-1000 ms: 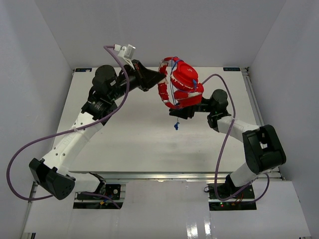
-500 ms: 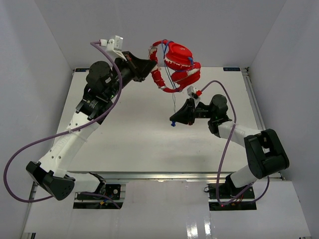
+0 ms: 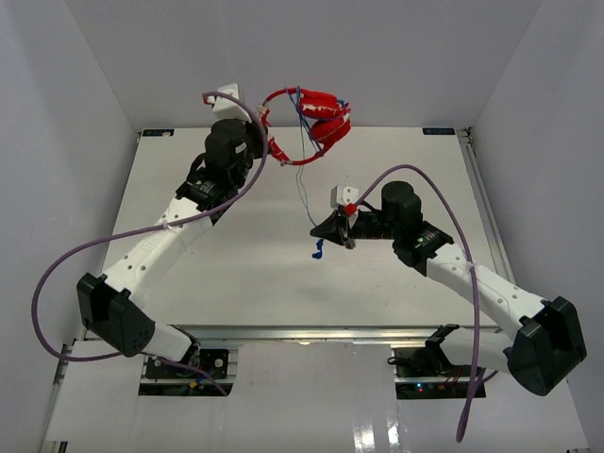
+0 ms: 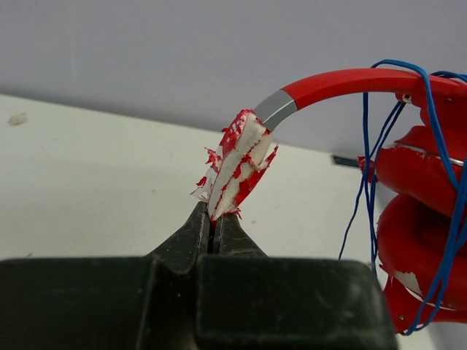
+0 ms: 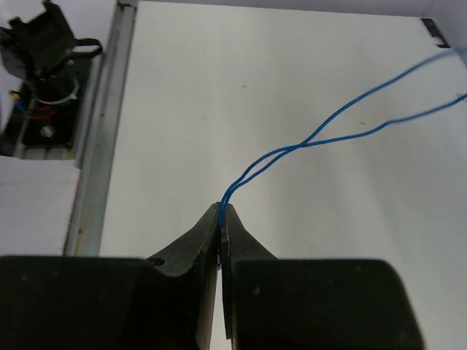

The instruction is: Wrap the headphones

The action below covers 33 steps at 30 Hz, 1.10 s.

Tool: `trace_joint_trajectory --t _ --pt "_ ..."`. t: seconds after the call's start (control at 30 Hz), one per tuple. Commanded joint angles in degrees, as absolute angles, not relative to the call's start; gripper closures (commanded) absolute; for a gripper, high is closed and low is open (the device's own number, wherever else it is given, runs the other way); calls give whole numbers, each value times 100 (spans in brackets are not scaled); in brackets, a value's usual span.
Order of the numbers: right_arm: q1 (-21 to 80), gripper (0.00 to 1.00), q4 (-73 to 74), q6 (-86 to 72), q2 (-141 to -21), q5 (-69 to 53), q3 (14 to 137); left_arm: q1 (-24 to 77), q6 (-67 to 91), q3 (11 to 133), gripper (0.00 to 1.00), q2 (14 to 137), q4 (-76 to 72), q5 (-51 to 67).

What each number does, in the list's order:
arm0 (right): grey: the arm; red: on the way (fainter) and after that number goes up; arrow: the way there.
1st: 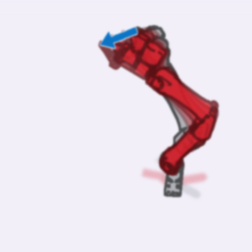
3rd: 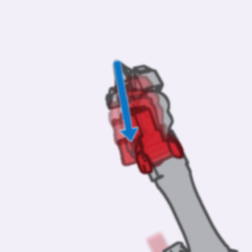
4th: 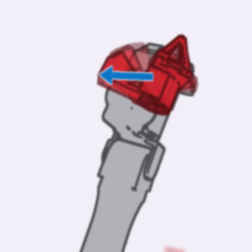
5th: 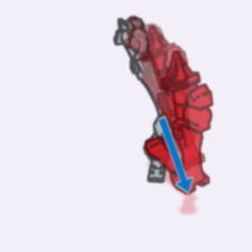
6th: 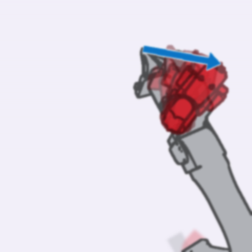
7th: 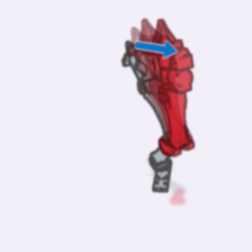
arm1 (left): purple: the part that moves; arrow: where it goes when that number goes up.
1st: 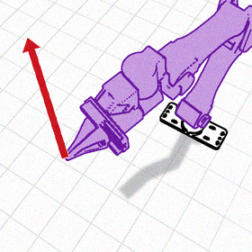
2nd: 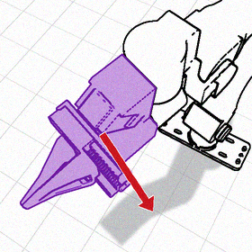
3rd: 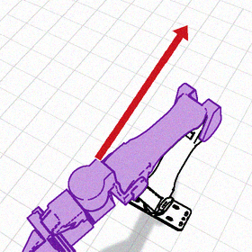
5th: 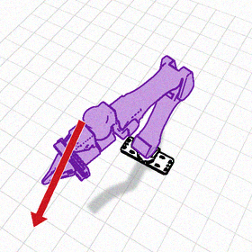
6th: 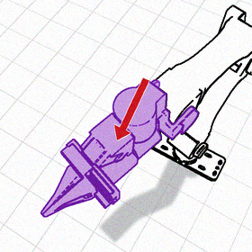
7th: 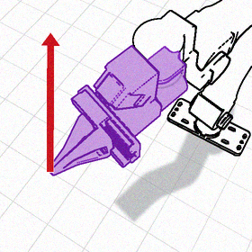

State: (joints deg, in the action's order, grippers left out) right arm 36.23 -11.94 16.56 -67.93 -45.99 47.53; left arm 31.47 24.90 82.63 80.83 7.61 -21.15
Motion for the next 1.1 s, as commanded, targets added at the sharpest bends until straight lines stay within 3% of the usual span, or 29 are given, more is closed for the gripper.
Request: trace_joint_trajectory --t 0.0,0.2,0.43,0.73,1.07 --pt "4025 92 659 3491 -6568 -2284 5482 3002 1837 7851 100 8383 774 -2573" --pt "4444 92 1242 4622 -6687 -382 5938 2979 1445 7537 100 8946 1182 -1704" --pt "4542 92 295 5658 -6858 777 5598 2997 811 7093 100 9122 1313 130" --pt "4521 92 -737 6482 -7151 481 5008 3006 -302 6532 100 8793 1238 2185" --pt "4046 91 -730 6391 -7479 -520 4827 3003 -641 6168 100 8611 1023 2731"
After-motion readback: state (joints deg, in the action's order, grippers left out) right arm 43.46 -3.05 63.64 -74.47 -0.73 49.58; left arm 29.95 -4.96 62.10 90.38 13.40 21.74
